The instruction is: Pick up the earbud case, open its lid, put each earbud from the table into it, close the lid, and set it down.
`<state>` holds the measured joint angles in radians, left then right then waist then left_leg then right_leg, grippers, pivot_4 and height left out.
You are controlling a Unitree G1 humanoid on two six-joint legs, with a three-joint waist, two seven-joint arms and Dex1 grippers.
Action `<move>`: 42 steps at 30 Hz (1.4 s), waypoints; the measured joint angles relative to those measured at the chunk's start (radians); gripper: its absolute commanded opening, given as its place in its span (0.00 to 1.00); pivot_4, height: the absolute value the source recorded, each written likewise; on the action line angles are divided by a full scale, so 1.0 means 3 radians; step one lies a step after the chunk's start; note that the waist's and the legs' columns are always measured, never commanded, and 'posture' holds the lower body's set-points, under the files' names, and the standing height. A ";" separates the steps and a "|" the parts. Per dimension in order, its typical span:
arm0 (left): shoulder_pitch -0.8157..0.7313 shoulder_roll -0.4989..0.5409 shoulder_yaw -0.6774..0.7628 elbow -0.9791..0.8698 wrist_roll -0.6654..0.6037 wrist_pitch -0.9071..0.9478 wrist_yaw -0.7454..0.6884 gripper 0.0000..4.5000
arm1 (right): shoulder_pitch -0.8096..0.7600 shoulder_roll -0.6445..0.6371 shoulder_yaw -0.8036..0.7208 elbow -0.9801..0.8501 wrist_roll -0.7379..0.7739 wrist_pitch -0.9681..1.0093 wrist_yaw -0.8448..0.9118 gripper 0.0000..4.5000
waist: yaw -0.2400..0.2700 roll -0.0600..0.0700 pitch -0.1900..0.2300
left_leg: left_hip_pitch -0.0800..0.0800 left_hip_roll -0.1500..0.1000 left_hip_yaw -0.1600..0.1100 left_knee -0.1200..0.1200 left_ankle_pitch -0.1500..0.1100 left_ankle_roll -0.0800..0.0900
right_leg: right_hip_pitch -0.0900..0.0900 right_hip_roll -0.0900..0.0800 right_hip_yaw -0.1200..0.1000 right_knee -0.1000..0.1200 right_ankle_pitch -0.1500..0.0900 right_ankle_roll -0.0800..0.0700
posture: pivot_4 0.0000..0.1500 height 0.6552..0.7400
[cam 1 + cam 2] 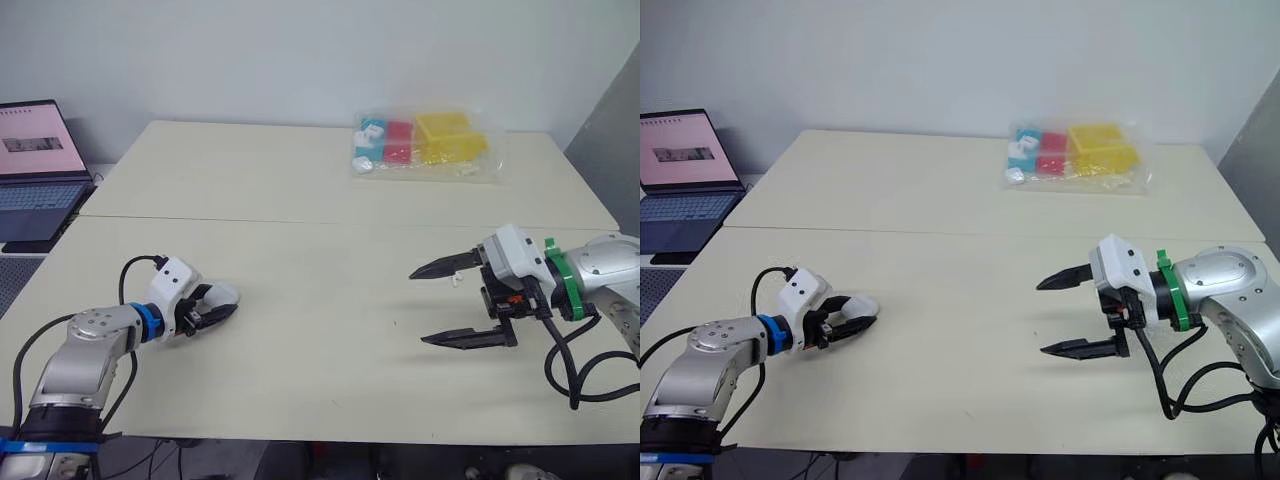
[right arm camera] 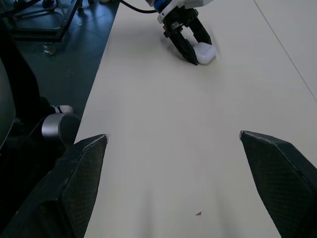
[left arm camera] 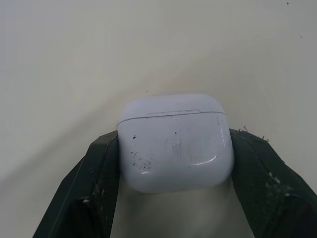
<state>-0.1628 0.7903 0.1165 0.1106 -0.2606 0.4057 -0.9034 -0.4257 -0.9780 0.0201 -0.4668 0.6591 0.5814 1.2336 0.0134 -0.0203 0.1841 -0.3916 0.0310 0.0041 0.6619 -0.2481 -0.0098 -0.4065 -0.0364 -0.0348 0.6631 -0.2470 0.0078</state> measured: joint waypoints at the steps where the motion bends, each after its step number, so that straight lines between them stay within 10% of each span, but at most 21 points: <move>1: 0.0008 0.0001 0.0000 -0.0001 0.0000 -0.0018 -0.0008 0.62 | -0.0018 0.0012 -0.0001 0.0001 -0.0003 -0.0001 -0.0025 1.00 | 0.0000 0.0000 0.0000 | 0.0000 0.0000 0.0001 0.0000 0.0000 0.0000 | 0.0000 -0.0001 0.0000 0.0000 0.0000 0.0000 | 1.00 0.94; 18: -0.0210 -0.0596 -0.0734 -0.1004 -0.0047 -0.0435 -0.0367 0.62 | 0.0215 0.0149 -0.0416 -0.0129 0.0373 0.0789 -0.0949 1.00 | 0.0044 -0.0003 0.0002 | -0.0025 -0.0005 -0.0001 0.0004 0.0000 0.0000 | -0.0011 0.0000 -0.0003 -0.0005 0.0001 0.0002 | 1.00 0.94; 27: -0.0656 -0.1099 -0.1055 -0.0857 0.0184 -0.1458 -0.0367 0.62 | -0.0043 0.0644 -0.0549 -0.0136 0.1885 0.2371 -0.2431 1.00 | -0.0012 -0.0003 0.0002 | -0.0023 -0.0004 0.0001 0.0003 0.0000 0.0001 | -0.0012 0.0042 0.0002 -0.0001 0.0000 -0.0002 | 1.00 0.94; 42: -0.0730 -0.1184 -0.1155 -0.0514 0.0310 -0.2256 -0.0370 0.62 | -0.0207 0.0825 -0.0280 0.0340 0.3024 0.2454 -0.3605 1.00 | -0.0021 -0.0003 0.0002 | -0.0027 -0.0001 0.0004 0.0003 0.0000 0.0001 | -0.0013 0.0046 0.0002 -0.0005 0.0001 -0.0001 | 1.00 0.94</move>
<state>-0.3819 0.4350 -0.2299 -0.0436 -0.1676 -0.2712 -1.0143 -0.4880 -0.7306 -0.0638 -0.3647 1.5663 1.3175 0.1521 0.0069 -0.0212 0.1846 -0.3996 0.0308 0.0054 0.6628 -0.2482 -0.0094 -0.4104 -0.0225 -0.0342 0.6615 -0.2468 0.0076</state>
